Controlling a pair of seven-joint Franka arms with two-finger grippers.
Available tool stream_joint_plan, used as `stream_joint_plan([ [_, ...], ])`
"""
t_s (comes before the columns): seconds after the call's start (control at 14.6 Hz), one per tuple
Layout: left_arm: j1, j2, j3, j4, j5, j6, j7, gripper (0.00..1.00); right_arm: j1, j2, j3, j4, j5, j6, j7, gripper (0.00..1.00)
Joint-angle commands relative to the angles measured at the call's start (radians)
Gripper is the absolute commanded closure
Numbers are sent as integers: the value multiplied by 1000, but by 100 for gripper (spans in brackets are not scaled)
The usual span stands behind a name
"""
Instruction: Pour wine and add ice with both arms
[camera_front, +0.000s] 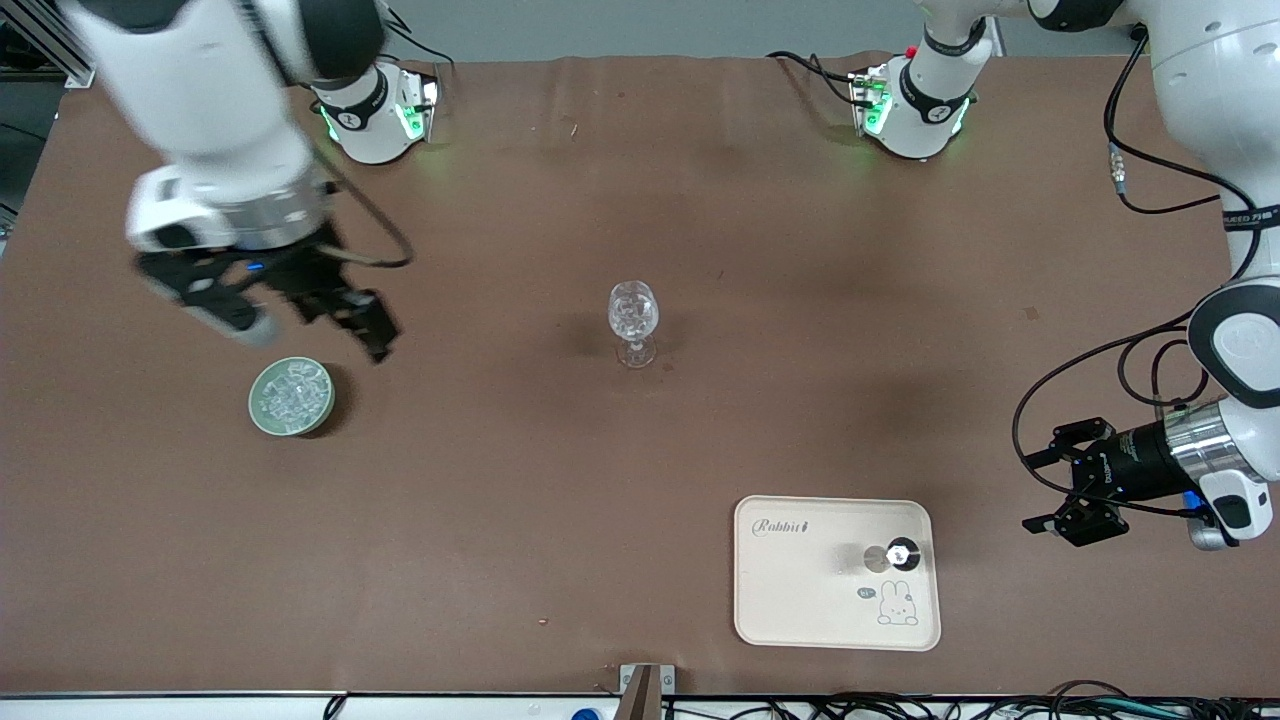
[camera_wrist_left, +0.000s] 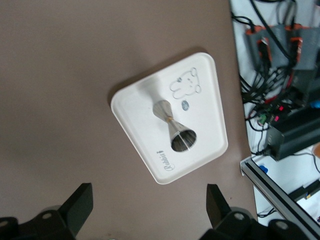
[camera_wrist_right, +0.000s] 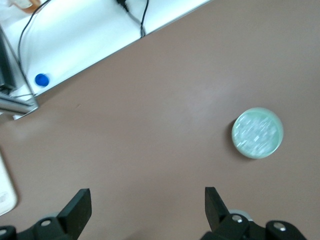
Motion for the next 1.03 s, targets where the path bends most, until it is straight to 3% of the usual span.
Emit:
stream_joint_plan([
  [0.0, 14, -76, -20, 5, 20, -14, -7, 0, -155, -43, 50, 5, 32, -56, -163, 0],
  [0.21, 29, -166, -12, -1, 28, -135, -12, 0, -358, -72, 162, 5, 53, -113, -387, 0],
  [0.34, 22, -218, -18, -5, 72, -162, 64, 0, -427, -97, 167, 2, 70, -193, -505, 0],
  [0.62, 19, -326, -79, -24, 351, -284, 454, 0, -590, -154, 205, -2, 101, -293, -785, 0],
  [0.75, 20, -405, -128, -82, 463, -285, 554, 3, -698, -164, 300, -4, 101, -304, -814, 0],
  [0.96, 17, -545, -194, -225, 589, -281, 631, 3, -694, -175, 306, -14, 96, -305, -814, 0],
])
